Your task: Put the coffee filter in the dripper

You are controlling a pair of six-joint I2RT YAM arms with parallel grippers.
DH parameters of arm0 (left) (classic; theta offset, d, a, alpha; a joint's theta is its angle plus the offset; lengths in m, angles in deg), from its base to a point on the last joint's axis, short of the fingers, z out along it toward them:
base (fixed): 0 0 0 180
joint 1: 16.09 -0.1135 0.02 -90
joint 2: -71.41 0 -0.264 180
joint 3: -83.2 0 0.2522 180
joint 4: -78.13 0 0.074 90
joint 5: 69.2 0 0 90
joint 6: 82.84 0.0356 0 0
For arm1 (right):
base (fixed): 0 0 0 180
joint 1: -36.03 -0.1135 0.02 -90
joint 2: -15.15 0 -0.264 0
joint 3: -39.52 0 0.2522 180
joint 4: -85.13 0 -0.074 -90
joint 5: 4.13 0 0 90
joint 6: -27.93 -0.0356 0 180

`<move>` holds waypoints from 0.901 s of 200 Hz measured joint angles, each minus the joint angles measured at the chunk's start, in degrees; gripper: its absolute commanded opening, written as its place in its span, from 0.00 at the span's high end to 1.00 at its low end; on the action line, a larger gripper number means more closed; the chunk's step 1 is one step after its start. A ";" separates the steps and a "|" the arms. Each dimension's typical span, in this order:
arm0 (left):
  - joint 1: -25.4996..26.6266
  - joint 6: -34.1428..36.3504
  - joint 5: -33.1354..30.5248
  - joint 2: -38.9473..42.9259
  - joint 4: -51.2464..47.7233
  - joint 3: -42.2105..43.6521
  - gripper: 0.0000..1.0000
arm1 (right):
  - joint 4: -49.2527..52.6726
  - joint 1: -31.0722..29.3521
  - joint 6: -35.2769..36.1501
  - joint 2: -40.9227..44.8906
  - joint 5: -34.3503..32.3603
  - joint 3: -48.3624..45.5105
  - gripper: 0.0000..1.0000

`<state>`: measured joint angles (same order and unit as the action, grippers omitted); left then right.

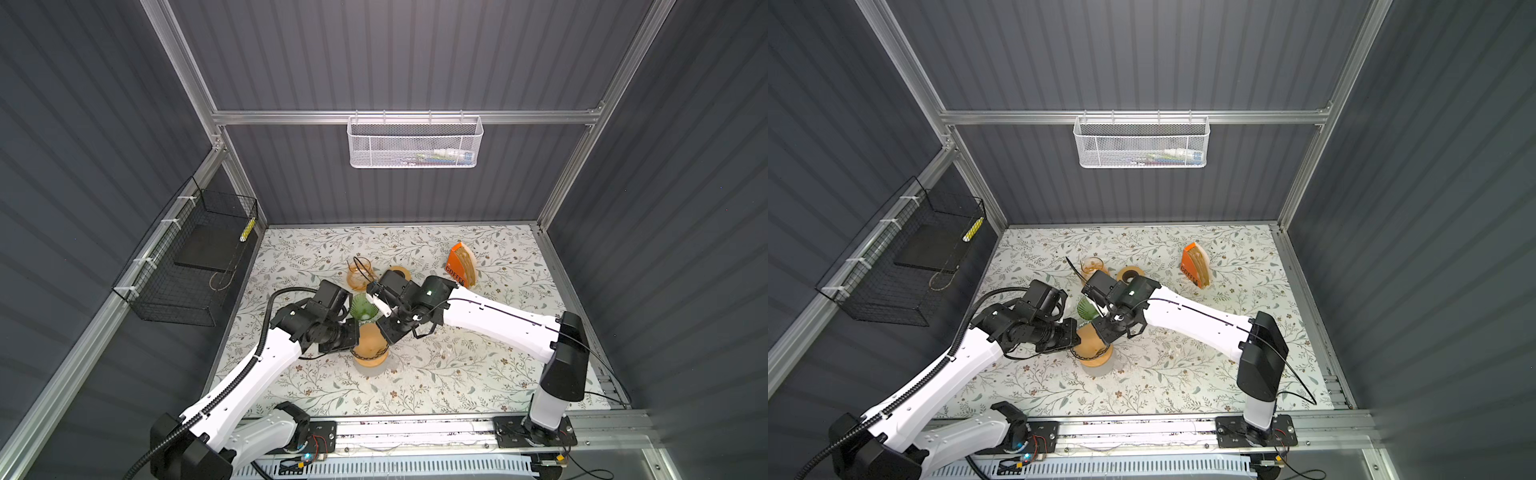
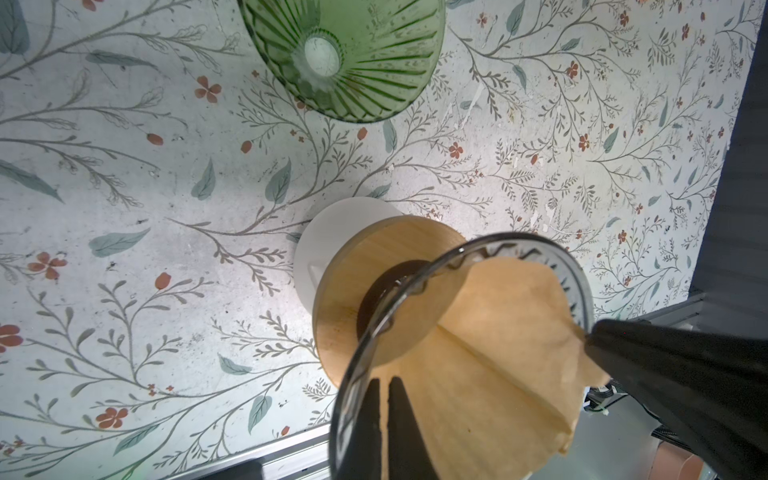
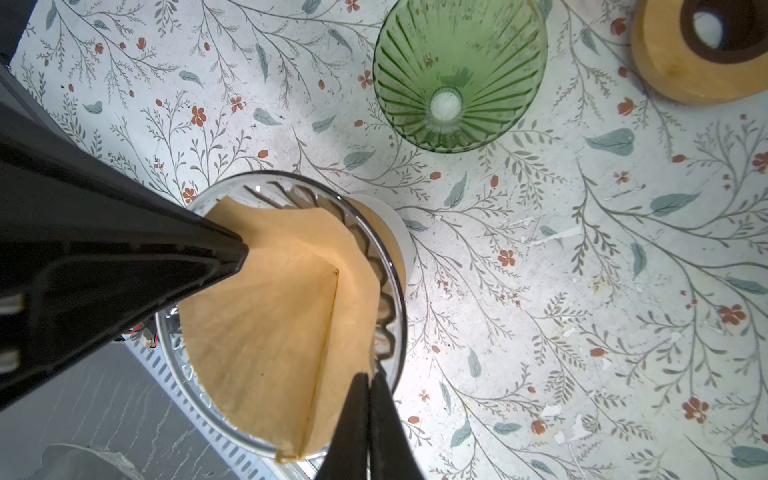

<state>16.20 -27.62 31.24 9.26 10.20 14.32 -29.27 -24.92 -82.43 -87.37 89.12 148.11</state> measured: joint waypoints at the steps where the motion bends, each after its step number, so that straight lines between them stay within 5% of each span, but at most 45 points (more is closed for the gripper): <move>1: 0.00 0.00 0.00 0.00 0.00 0.00 0.91 | 0.00 -0.02 0.00 0.00 0.00 0.00 0.93; 180: 0.00 0.00 -0.46 0.00 0.04 -0.13 0.91 | -0.33 -0.35 -0.26 0.22 -0.02 0.00 0.92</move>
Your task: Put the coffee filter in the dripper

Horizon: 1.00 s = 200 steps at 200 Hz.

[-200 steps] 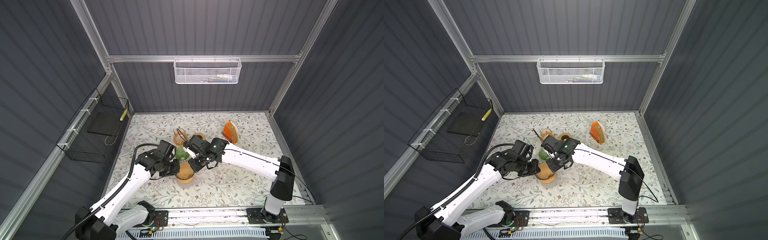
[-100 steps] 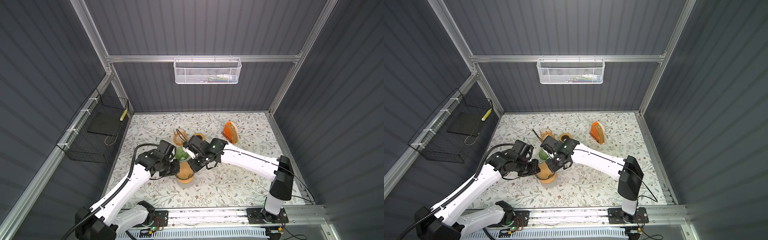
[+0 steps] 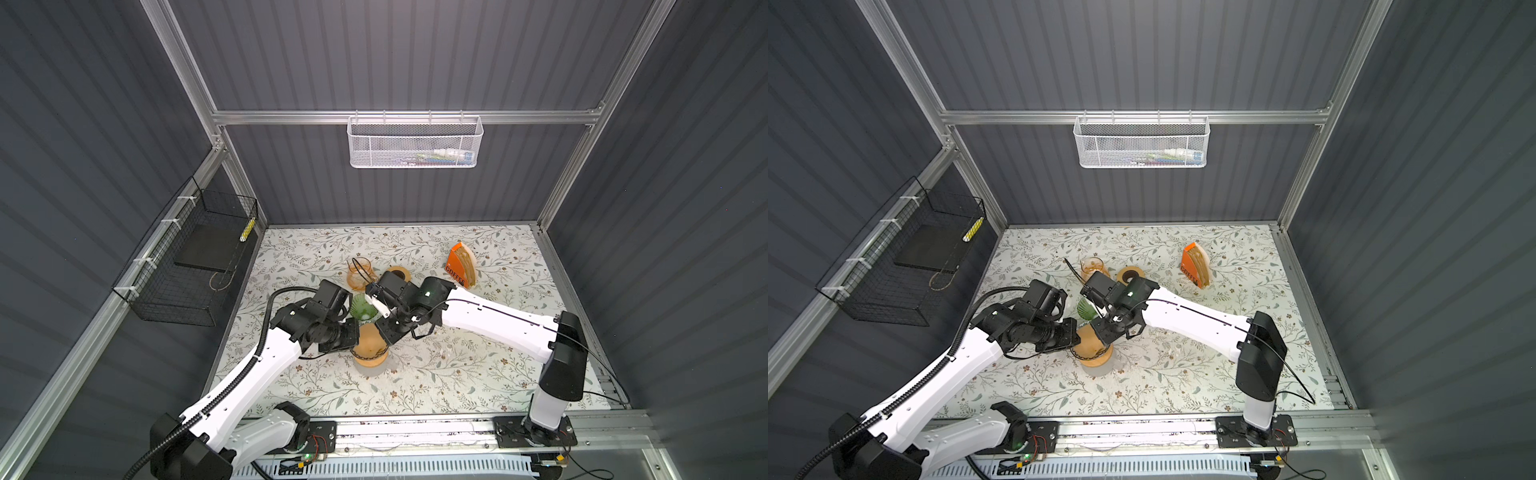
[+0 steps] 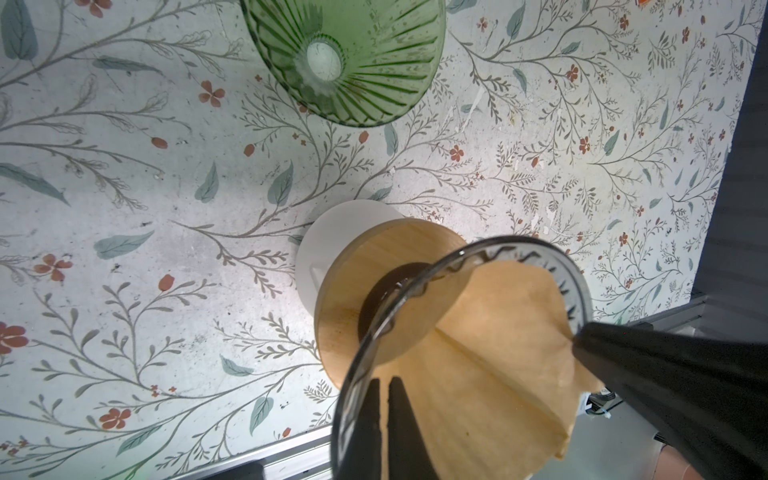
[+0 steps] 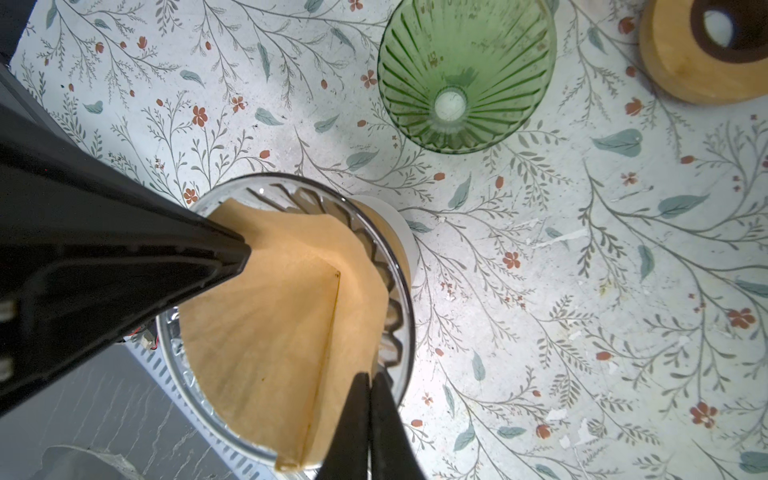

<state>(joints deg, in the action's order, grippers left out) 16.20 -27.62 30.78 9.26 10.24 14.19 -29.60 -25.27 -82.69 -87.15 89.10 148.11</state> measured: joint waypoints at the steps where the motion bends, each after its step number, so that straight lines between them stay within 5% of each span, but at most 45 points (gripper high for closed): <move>1: 0.00 0.00 0.00 0.00 0.00 0.00 0.91 | 0.00 -0.02 -0.02 0.09 0.00 0.00 0.92; 200: 0.00 0.00 -1.27 0.00 -0.02 0.00 0.92 | -2.23 -4.50 -3.45 3.72 2.82 -5.20 0.92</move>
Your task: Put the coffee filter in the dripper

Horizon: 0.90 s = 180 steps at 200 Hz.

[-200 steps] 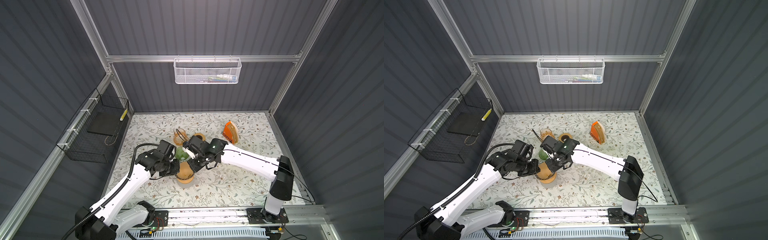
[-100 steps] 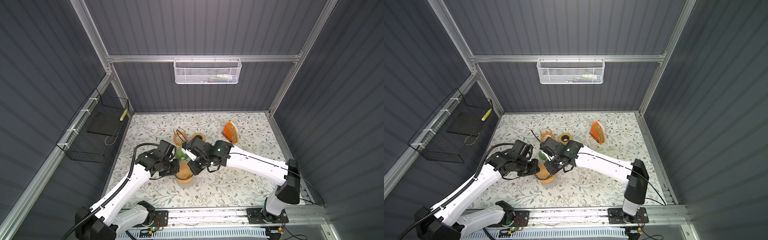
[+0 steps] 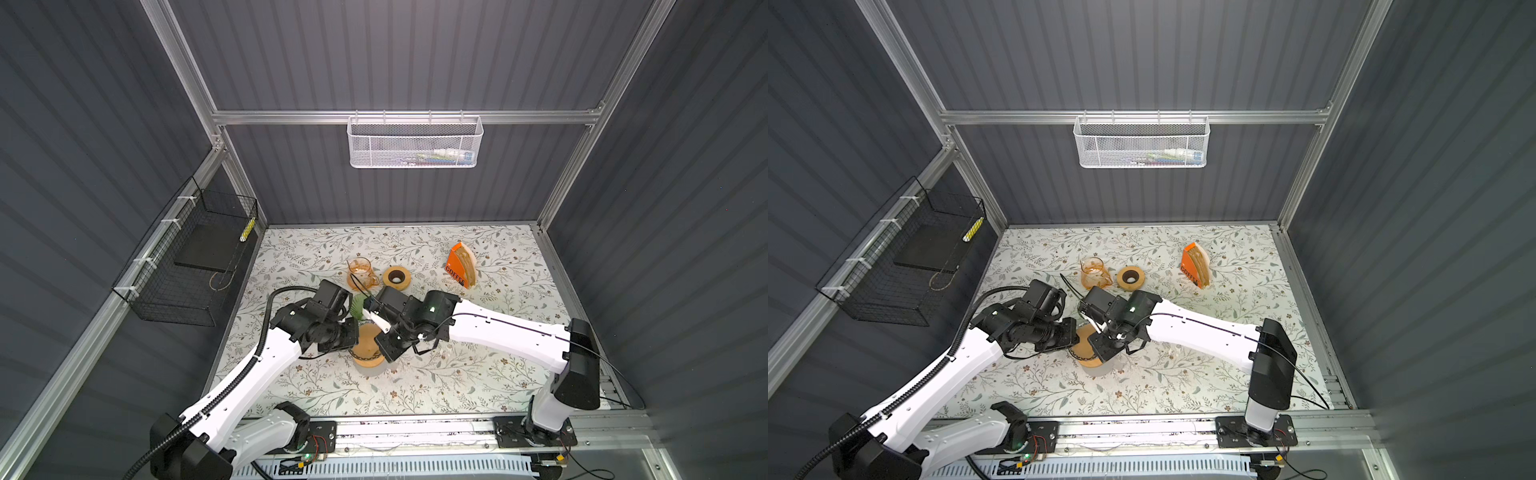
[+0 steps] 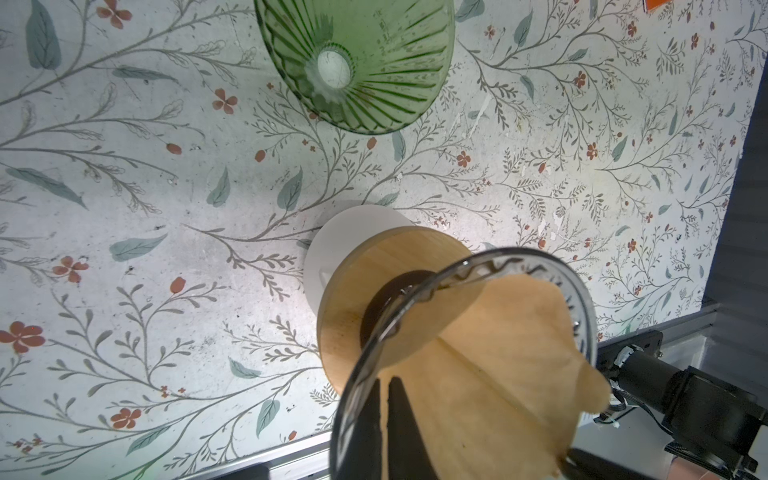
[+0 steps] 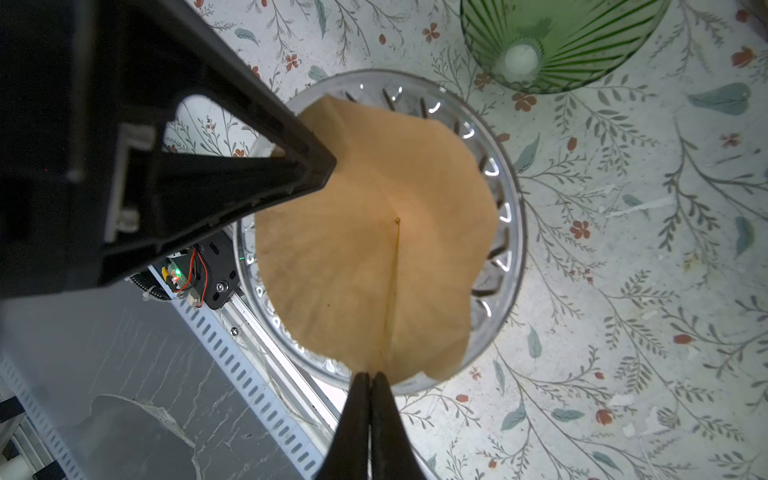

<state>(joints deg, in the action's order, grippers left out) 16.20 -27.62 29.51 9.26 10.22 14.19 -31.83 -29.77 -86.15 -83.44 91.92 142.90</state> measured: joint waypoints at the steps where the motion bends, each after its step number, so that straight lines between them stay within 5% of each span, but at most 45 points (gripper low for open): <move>1: 0.00 0.00 0.00 0.00 0.00 0.00 0.92 | -0.02 0.00 0.02 0.00 0.00 0.00 0.92; 180: 0.00 -0.02 -0.22 0.55 -0.02 -0.94 0.91 | 0.09 0.00 0.11 -1.88 -1.57 0.35 0.92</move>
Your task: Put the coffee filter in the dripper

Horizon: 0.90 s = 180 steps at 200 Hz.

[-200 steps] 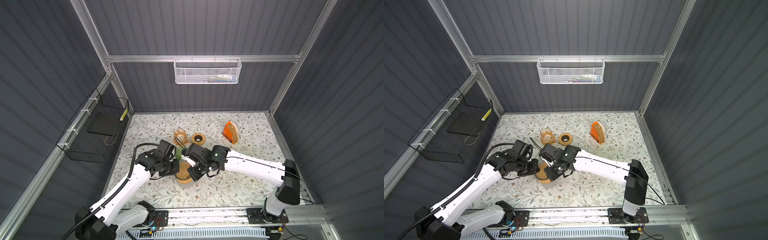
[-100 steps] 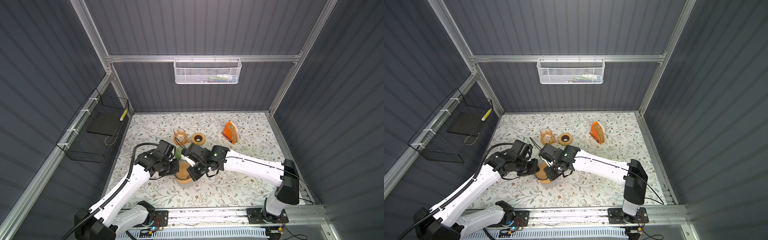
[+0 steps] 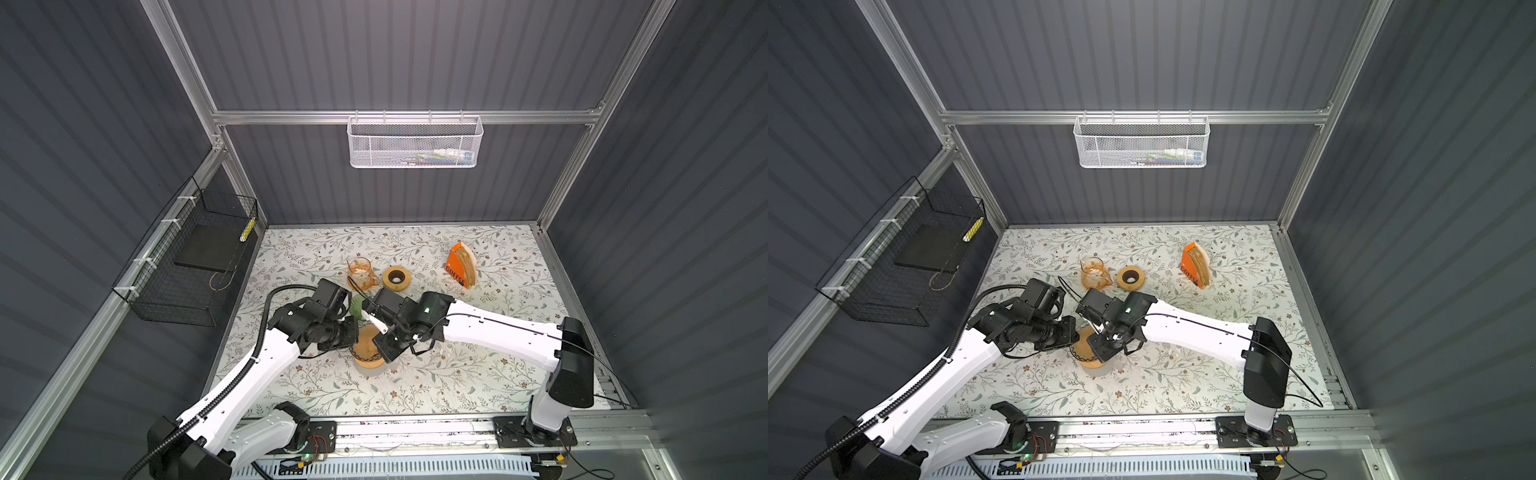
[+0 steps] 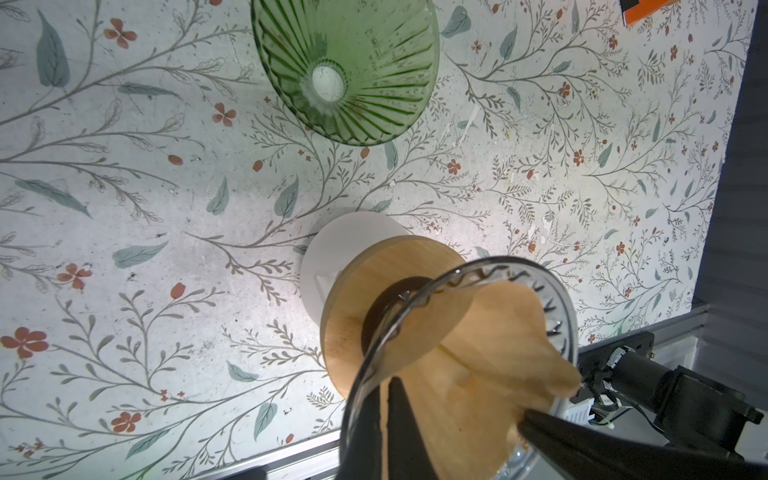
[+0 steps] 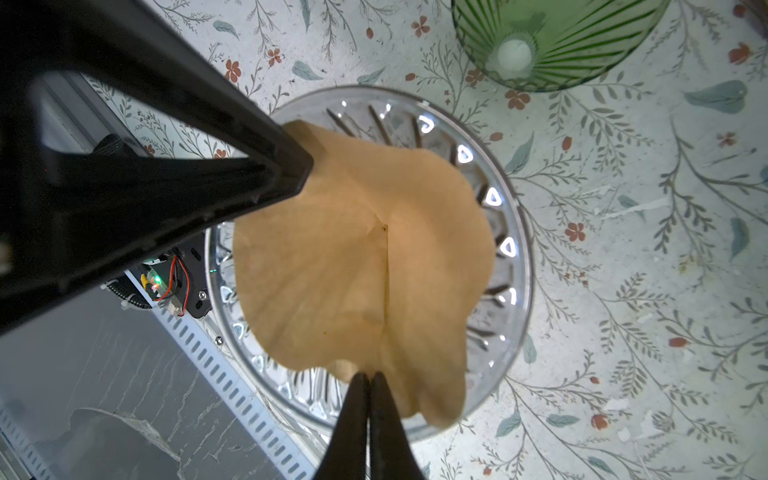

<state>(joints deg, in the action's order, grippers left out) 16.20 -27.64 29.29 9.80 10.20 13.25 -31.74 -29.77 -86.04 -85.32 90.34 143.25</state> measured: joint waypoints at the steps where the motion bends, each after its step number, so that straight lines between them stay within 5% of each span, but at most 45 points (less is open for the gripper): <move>1: 0.00 0.00 0.00 0.00 0.00 0.00 0.92 | 0.02 0.00 0.02 0.00 0.00 0.02 0.92; 180: 0.04 0.02 -0.63 0.00 -0.07 -0.68 0.92 | 1.68 0.00 -0.07 1.27 -0.92 1.22 0.81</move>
<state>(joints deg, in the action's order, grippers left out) 16.24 -27.62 28.66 9.80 10.13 12.58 -30.06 -29.77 -86.10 -84.05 89.42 144.48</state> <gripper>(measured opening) 0.083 0.180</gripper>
